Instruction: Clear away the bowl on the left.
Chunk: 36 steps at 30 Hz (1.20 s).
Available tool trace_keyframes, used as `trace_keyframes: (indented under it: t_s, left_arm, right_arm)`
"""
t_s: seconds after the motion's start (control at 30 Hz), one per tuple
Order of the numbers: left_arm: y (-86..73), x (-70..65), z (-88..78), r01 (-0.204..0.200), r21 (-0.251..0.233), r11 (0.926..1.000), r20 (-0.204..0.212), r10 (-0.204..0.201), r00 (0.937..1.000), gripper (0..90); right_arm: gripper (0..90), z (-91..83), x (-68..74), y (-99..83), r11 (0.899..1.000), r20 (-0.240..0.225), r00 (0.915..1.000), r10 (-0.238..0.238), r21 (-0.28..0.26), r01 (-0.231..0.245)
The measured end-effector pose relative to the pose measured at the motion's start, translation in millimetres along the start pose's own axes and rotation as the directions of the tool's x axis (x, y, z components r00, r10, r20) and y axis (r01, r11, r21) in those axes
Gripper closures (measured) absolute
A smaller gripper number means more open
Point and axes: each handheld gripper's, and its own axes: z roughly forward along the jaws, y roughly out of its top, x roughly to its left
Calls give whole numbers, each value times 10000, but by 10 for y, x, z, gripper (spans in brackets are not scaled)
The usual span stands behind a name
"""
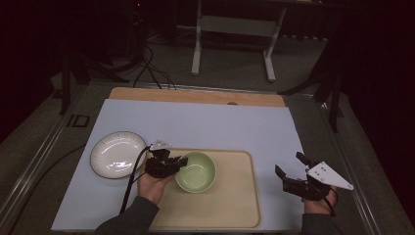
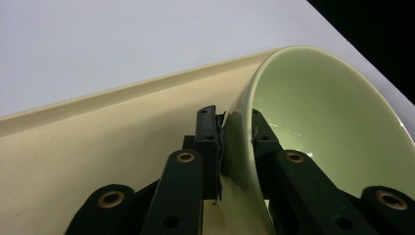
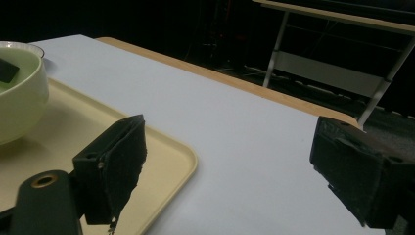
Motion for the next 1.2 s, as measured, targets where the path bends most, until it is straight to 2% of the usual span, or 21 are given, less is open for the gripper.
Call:
trace_keyframes:
  t_s: [0.77,0.97,1.13,1.2]
  left_arm:
    - [-107,13,216,11,652,9979,-155,-1,9999,807]
    - [-119,62,239,204,731,9971,-158,-193,9997,809]
    - [-130,74,261,37,947,9955,-519,12,9987,818]
    - [-121,85,243,78,822,9966,-443,-41,9990,811]
  right_arm:
    - [133,-3,-2,0,10000,0,10000,10,-6,-10]
    - [133,-3,-1,-1,10000,-1,10000,11,-9,-11]
    - [133,-2,0,0,10000,0,10000,-4,-13,4]
    - [133,-3,0,0,10000,-5,10000,3,-12,-3]
